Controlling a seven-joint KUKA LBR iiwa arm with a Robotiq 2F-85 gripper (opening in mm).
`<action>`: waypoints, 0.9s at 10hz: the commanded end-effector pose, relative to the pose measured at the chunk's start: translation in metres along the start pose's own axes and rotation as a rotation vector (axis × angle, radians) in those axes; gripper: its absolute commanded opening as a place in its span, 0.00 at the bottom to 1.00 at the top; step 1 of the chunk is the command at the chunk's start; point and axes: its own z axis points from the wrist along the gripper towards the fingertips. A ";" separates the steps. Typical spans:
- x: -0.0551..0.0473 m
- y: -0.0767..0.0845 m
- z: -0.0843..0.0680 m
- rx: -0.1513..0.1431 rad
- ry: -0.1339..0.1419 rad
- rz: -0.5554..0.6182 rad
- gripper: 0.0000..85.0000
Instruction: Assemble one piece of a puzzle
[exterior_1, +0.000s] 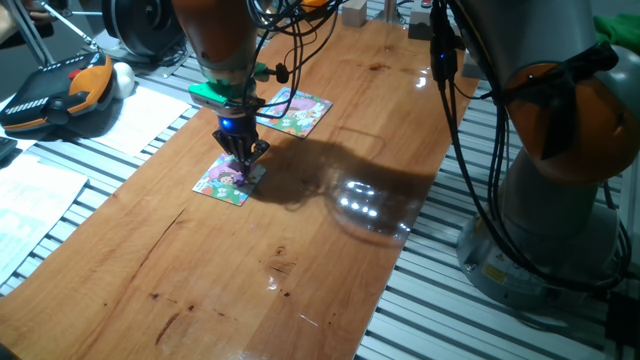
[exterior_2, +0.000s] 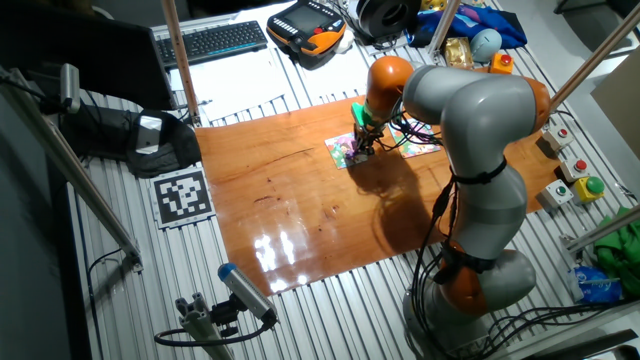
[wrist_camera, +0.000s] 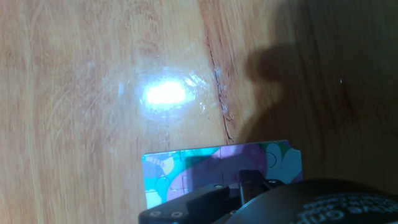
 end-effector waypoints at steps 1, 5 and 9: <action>0.000 0.000 0.000 0.000 0.000 0.000 0.00; 0.001 0.000 0.000 0.002 0.000 0.000 0.00; 0.001 0.000 0.002 -0.002 -0.008 -0.003 0.00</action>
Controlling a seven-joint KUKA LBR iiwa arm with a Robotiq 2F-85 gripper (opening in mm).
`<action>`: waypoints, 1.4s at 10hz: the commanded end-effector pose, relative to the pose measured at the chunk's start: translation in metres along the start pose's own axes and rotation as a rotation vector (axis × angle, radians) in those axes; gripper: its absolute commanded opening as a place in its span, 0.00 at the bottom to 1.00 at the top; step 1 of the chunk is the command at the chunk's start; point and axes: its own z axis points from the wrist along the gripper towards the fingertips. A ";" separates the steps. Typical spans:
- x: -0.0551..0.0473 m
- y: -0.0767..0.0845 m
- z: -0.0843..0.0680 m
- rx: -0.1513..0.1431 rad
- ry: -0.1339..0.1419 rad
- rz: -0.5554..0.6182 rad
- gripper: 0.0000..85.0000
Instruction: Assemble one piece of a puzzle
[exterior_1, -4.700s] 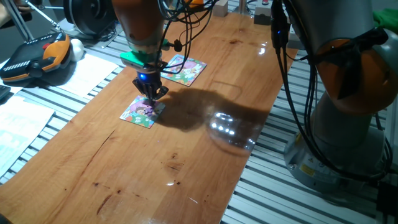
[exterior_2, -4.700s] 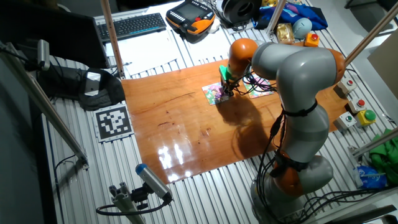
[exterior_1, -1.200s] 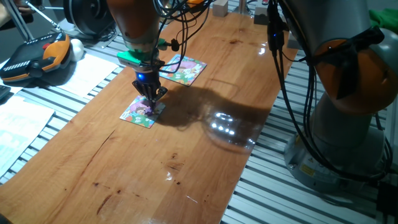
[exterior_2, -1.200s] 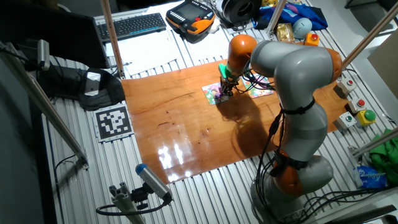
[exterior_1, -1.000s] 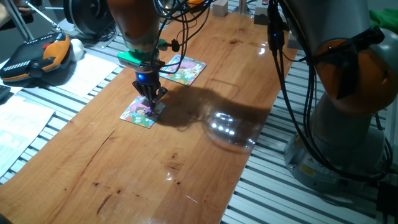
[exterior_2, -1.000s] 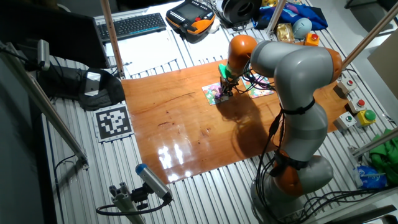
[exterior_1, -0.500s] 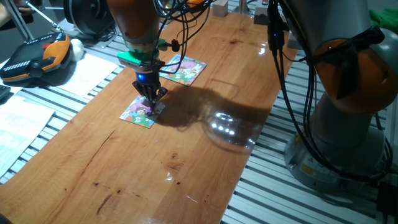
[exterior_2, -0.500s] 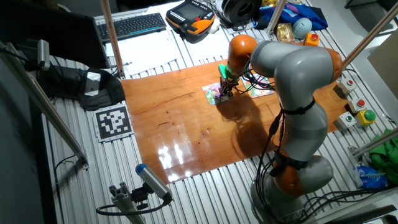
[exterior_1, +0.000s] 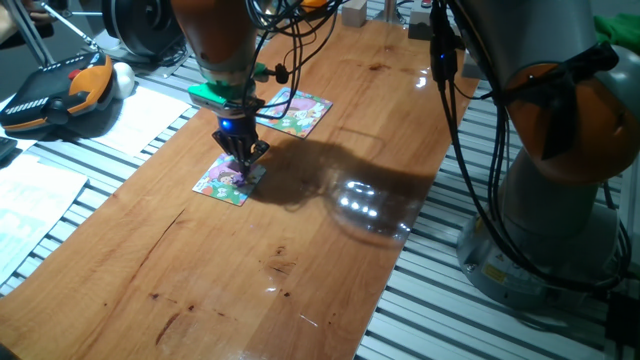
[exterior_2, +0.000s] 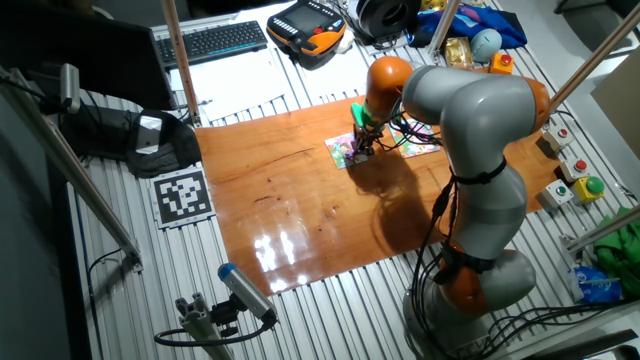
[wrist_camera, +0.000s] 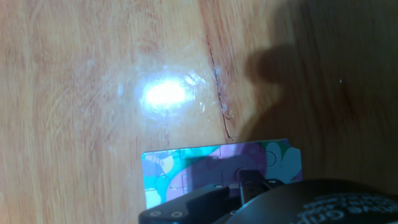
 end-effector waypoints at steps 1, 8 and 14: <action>0.000 -0.001 0.001 0.001 -0.004 -0.002 0.00; 0.000 -0.001 0.000 -0.004 -0.031 -0.018 0.00; 0.000 -0.001 -0.002 -0.003 -0.038 -0.022 0.00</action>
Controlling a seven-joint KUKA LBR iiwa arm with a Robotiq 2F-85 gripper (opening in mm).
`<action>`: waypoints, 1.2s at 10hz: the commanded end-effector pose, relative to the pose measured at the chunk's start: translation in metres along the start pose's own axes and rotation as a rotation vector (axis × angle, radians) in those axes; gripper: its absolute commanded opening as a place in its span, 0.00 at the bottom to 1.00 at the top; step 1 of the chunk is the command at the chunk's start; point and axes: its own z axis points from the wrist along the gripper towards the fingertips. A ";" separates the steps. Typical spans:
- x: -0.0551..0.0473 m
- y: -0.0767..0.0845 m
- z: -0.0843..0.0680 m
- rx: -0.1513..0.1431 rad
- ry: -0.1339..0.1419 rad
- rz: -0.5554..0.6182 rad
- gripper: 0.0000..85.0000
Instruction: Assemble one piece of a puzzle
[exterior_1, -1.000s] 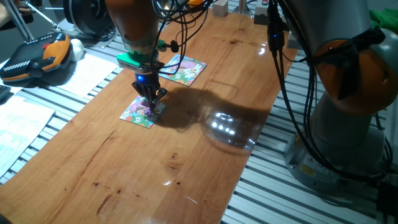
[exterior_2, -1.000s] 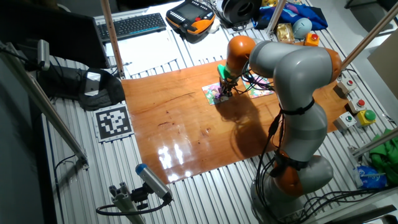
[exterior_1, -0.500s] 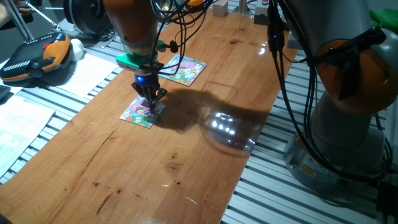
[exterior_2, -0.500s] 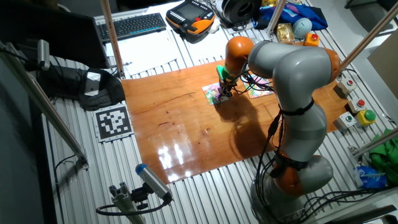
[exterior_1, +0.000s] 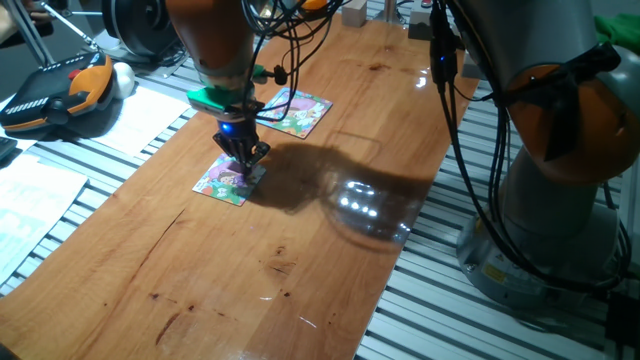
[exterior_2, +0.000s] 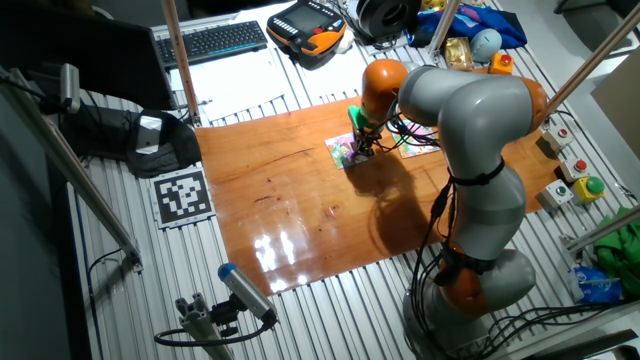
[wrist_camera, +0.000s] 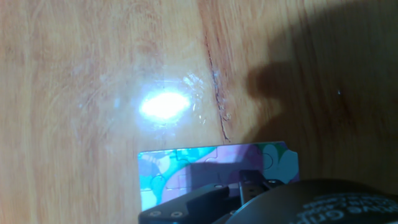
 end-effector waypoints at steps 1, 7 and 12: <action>0.000 0.001 -0.001 -0.002 0.000 -0.002 0.00; 0.001 0.000 -0.003 -0.020 0.037 -0.002 0.00; 0.000 -0.001 -0.006 -0.012 0.026 -0.004 0.00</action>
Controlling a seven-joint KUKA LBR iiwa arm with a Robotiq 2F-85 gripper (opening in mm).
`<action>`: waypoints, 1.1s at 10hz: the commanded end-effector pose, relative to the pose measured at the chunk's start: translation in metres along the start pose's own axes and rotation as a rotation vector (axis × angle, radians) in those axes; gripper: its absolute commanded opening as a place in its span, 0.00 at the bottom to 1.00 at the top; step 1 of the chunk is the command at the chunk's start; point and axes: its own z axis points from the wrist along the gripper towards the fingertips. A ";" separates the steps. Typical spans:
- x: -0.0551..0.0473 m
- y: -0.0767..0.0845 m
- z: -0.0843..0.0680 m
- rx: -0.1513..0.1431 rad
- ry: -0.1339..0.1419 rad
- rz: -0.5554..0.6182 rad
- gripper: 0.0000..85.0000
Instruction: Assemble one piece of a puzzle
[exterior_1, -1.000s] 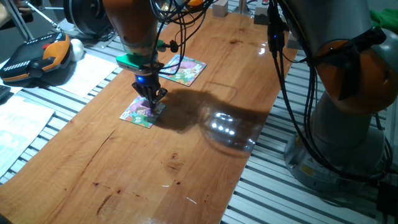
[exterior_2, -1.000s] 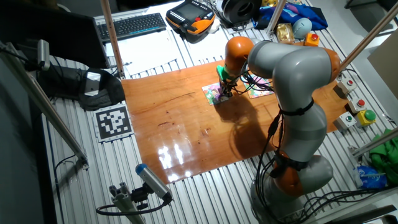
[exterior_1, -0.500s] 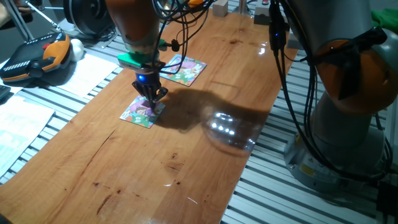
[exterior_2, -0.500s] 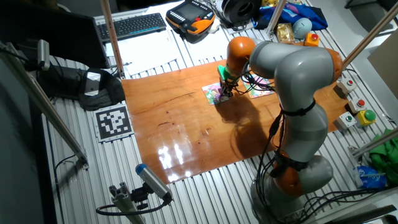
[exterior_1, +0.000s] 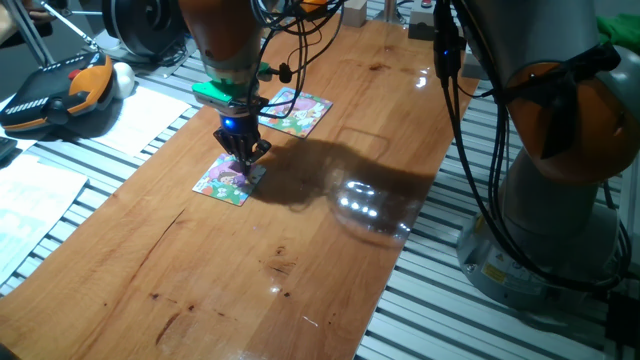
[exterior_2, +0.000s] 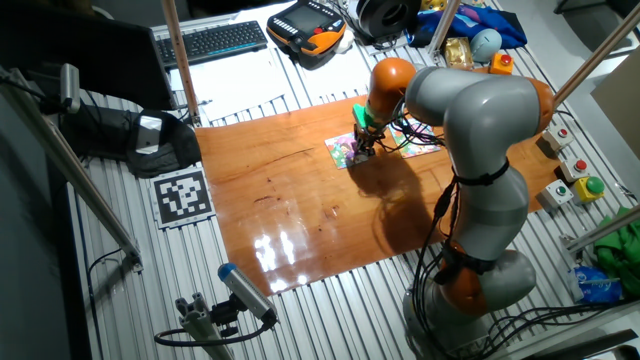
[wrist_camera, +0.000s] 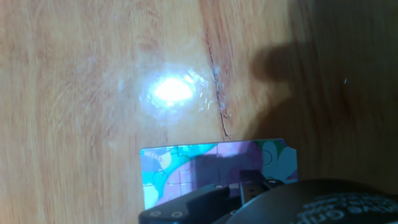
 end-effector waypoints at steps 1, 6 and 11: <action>0.000 0.000 -0.001 0.002 -0.008 0.001 0.00; 0.010 -0.010 0.002 -0.006 -0.031 0.009 0.00; 0.011 -0.010 0.006 -0.029 -0.039 0.002 0.00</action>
